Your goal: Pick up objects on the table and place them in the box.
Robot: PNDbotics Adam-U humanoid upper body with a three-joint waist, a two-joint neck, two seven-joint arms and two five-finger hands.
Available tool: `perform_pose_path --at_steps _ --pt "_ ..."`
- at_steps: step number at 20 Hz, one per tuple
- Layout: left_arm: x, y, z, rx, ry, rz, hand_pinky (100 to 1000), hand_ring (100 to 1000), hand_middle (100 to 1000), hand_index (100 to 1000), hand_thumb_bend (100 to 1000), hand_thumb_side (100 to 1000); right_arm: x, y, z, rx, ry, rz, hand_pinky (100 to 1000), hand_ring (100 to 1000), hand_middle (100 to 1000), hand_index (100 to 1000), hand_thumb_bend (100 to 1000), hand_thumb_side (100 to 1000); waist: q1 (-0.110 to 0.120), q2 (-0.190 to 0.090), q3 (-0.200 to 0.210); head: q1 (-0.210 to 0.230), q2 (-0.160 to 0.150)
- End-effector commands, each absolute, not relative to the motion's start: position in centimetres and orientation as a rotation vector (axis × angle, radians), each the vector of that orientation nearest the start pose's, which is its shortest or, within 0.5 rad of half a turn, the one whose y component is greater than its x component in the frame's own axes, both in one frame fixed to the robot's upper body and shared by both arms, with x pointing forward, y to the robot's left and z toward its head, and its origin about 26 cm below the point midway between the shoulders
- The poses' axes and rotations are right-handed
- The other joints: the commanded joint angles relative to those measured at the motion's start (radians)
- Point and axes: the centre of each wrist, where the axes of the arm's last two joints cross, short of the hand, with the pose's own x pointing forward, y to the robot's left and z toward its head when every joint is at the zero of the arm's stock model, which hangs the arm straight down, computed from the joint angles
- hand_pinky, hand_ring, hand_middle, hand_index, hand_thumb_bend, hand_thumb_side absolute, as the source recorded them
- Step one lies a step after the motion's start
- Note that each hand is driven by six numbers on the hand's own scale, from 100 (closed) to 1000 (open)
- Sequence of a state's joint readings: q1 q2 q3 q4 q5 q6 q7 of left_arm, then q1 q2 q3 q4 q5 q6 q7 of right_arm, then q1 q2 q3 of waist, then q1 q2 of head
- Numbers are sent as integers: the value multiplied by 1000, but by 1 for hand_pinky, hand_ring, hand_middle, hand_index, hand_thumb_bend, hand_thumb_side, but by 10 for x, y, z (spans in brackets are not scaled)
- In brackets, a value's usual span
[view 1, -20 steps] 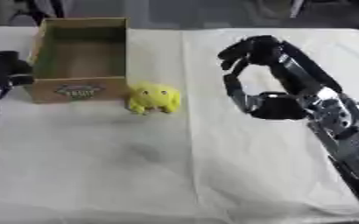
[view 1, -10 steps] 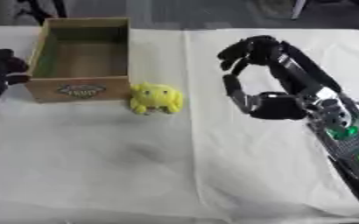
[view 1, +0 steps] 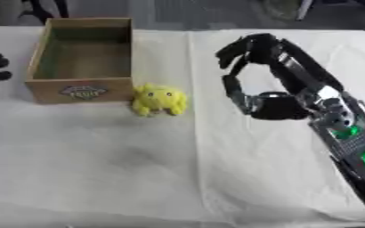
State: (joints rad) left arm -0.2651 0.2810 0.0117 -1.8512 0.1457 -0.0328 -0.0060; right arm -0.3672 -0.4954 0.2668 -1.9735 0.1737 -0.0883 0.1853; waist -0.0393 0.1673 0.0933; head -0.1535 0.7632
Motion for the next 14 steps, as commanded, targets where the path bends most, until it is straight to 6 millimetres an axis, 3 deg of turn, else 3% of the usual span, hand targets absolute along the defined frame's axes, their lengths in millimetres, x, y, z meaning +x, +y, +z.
perform_pose_path --at_steps 1,6,7,8,14 --pt "316 270 166 9 -2170 -223 738 737 643 764 367 527 305 -221 207 -145 -2199 1168 582 761 629 775 100 198 1 -14 5 -8 -7" --pt "317 266 168 -13 -2172 -257 739 737 642 765 362 532 323 -215 208 -142 -2133 1330 626 836 707 806 100 203 -2 -10 31 -25 -13" --pt "317 266 168 -17 -2172 -263 739 737 642 766 362 532 327 -215 207 -139 -2117 1349 629 842 708 809 100 100 -3 -9 34 -26 -13" --pt "318 264 169 -25 -2175 -270 739 736 642 766 363 530 333 -214 205 -144 -2092 1371 631 844 717 812 100 207 -3 -8 43 -30 -17" --pt "319 259 173 -60 -2189 -298 738 734 641 766 363 527 374 -211 189 -217 -1981 1425 673 890 770 841 100 210 -3 -3 84 -51 -26"
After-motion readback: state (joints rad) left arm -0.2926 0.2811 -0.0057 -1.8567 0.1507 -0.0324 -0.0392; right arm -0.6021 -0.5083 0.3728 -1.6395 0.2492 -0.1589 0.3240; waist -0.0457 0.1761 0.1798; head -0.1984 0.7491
